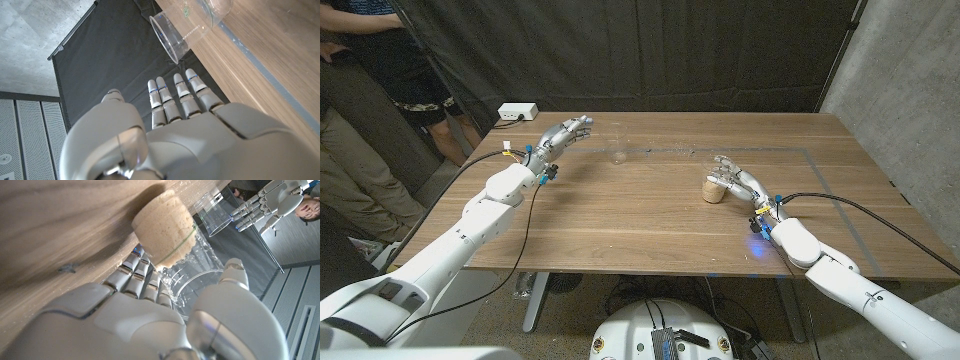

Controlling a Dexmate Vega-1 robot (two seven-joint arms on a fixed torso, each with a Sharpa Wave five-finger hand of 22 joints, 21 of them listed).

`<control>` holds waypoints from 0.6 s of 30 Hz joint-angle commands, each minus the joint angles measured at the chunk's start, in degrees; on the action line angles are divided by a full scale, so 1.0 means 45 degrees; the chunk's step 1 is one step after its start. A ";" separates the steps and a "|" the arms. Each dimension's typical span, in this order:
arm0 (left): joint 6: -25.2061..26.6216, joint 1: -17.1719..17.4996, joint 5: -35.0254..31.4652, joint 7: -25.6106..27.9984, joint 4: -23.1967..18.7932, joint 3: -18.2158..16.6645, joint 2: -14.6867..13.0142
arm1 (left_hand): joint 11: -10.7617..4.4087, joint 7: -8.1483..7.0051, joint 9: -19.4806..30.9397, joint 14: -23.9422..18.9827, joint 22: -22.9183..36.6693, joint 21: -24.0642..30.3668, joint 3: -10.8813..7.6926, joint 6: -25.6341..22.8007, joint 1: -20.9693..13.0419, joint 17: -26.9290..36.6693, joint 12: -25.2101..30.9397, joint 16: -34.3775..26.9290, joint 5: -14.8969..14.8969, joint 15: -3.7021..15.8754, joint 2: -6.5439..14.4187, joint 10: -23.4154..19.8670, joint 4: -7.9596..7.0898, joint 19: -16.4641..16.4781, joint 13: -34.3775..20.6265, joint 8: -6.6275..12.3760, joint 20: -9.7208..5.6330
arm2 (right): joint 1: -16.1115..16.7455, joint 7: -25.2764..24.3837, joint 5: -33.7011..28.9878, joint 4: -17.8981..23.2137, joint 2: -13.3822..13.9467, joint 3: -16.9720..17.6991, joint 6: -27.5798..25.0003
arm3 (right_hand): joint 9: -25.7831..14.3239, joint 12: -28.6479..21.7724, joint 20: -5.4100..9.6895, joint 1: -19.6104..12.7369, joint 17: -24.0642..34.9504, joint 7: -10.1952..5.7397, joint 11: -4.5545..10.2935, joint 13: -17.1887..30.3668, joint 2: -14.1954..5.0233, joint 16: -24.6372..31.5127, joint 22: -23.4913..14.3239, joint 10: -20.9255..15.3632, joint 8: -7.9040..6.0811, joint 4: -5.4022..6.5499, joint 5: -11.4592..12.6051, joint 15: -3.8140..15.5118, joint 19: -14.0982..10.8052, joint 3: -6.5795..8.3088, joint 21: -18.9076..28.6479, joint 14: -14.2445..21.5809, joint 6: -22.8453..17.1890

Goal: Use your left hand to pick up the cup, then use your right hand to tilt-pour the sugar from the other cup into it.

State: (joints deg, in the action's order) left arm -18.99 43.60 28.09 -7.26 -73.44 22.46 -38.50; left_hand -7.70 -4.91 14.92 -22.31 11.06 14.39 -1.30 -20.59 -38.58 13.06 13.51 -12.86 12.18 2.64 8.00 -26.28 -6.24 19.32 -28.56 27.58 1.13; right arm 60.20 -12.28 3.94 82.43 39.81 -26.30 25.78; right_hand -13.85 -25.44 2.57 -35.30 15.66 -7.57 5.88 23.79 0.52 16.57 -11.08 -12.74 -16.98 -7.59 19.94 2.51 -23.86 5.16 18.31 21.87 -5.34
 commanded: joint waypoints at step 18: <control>0.0334 0.0216 -0.0230 0.0444 -0.0711 -0.0009 -0.0204 | -0.0007 -0.0019 0.0006 -0.0103 0.0070 -0.0020 -0.0107 -0.0172 0.0029 0.0031 0.0033 0.0076 0.0021 0.1363 0.0015 -0.0144 -0.0045 0.0080 -0.0033 0.0013 -0.0116 | -0.0164 0.0338 0.0952 -0.1261 -0.0683 0.0065 0.1760 | -0.0264 -0.0775 0.1867 -0.0462 0.0430 -0.0034 0.0040 0.0639 -0.0106 0.0390 -0.0142 -0.0676 -0.0529 -0.0111 -0.0167 0.2332 -0.0608 0.0141 0.0166 0.0853 -0.0672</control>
State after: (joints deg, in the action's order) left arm -18.09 44.20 27.39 -6.16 -75.51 22.46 -39.12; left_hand -7.89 -5.12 14.92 -22.31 11.06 14.39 -1.54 -20.79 -38.59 13.05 13.51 -12.41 12.18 2.64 8.00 -26.48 -6.48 19.64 -28.55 27.58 0.82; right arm 60.24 -12.49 5.82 79.12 37.88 -26.16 30.66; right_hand -14.79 -28.39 2.60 -36.40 17.24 -7.69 6.02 26.19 0.04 17.85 -11.55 -15.09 -18.87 -7.99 19.27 2.47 -25.84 5.55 18.65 24.86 -7.50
